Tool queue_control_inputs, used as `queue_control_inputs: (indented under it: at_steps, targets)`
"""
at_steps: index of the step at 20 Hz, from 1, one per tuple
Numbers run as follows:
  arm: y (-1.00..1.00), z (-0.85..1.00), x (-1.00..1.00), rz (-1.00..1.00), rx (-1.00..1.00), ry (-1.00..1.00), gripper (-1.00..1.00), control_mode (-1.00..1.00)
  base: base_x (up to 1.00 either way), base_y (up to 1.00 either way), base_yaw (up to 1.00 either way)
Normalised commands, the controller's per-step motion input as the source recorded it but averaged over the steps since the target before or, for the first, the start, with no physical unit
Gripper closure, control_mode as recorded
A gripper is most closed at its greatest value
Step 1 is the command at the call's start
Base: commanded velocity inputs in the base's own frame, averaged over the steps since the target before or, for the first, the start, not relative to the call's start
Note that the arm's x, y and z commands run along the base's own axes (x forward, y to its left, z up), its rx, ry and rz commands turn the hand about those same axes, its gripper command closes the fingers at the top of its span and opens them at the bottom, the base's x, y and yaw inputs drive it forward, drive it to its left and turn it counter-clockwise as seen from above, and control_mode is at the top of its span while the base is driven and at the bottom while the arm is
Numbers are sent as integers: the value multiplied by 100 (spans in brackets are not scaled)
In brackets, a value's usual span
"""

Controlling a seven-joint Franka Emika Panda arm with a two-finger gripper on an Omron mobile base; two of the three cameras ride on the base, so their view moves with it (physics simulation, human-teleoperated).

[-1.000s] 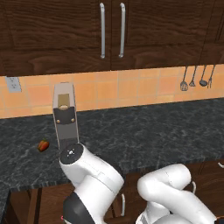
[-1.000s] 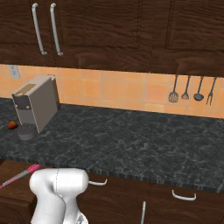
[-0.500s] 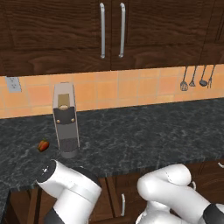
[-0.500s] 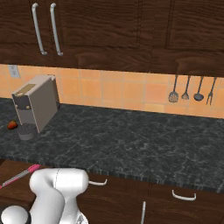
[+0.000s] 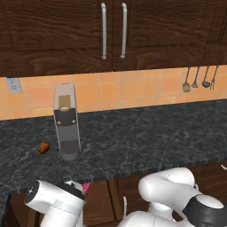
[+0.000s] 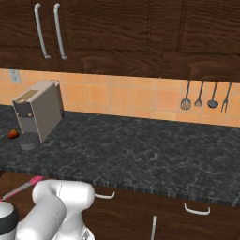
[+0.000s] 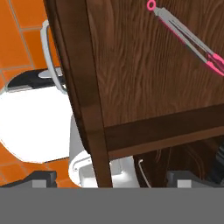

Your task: Pick the tongs from the drawer and place it on the counter.

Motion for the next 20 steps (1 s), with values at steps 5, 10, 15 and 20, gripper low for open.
queue_control_inputs:
  at_steps: [5,10,15,20]
  targets:
    - [1,-20,5,0,-2,0,-100,-100,0,0,0]
    - [1,-30,7,0,-1,0,-100,-100,0,0,0]
    - [3,-46,18,0,-3,0,-100,-100,0,0,0]
    - [1,-51,10,0,-7,0,-100,-100,0,0,0]
